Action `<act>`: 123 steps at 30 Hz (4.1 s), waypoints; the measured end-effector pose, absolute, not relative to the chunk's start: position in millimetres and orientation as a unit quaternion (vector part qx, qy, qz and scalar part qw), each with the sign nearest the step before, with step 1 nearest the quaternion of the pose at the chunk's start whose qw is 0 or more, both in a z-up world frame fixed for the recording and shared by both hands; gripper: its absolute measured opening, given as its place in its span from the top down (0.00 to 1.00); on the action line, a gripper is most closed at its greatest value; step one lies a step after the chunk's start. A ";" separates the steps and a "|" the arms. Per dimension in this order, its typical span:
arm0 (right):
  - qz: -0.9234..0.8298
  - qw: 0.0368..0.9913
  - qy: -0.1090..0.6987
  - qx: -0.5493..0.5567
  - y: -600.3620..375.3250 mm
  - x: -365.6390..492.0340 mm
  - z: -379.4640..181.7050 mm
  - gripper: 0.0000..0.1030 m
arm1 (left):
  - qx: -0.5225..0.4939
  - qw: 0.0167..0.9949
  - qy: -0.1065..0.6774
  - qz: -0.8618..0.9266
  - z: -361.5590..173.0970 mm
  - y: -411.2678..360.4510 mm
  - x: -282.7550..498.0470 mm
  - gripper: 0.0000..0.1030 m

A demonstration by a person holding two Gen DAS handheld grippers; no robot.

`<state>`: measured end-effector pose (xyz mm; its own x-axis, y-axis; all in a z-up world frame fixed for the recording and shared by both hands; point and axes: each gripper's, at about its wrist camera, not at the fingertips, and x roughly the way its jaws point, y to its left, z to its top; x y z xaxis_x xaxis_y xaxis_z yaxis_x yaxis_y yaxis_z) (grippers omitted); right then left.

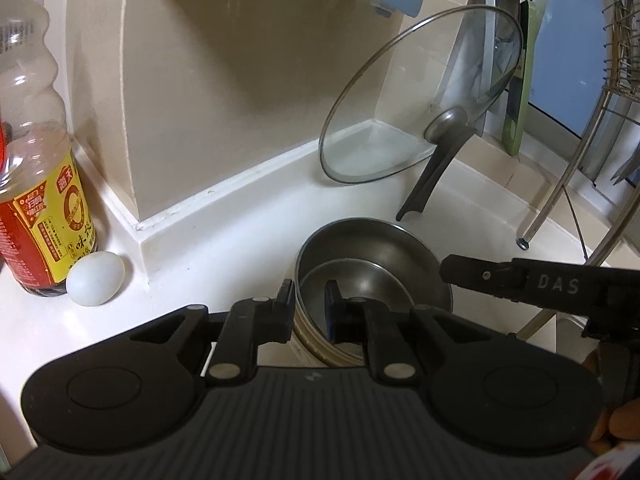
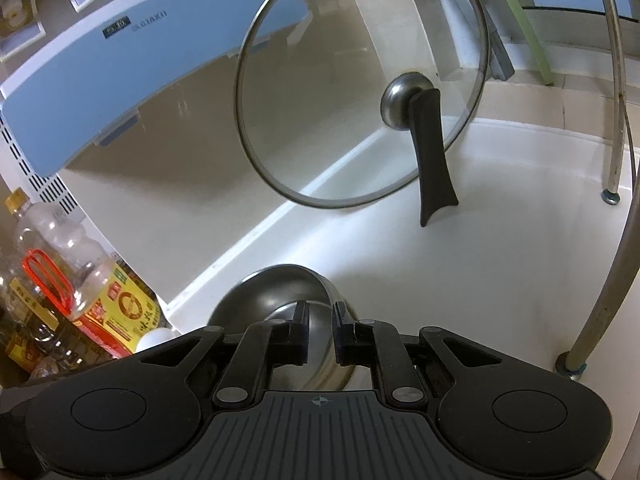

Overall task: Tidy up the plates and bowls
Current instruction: 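Lower the steel pot into the cream bowl with both grippers, then open both grippers to release the steel pot, then withdraw both grippers from the nested pot and bowls, then move both grippers back to the rim of the nested stack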

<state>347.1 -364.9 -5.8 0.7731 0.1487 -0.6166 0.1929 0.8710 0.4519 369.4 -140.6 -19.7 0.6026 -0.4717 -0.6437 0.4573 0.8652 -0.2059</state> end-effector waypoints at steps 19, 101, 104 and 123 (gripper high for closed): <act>-0.002 0.903 0.339 0.263 -367.6 265.0 7.2 0.43 | -0.005 0.893 0.369 -0.256 1.6 -99.8 295.8 0.77; 0.028 0.873 0.442 0.202 -329.1 116.2 -11.2 0.33 | 0.023 0.883 0.422 -0.205 -13.6 -57.8 141.9 0.67; 0.018 0.873 0.443 0.202 -330.3 128.6 -13.0 0.33 | 0.023 0.883 0.420 -0.209 -13.4 -59.3 157.9 0.67; -0.051 0.899 0.375 0.222 -354.8 245.4 -5.1 0.33 | 0.014 0.890 0.374 -0.262 -3.1 -101.4 297.8 0.63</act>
<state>245.4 -354.8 -5.1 0.7139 0.0736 -0.6964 0.2585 0.8965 0.3597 297.8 -101.4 -3.1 0.5831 -0.4554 -0.6728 0.4760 0.8626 -0.1713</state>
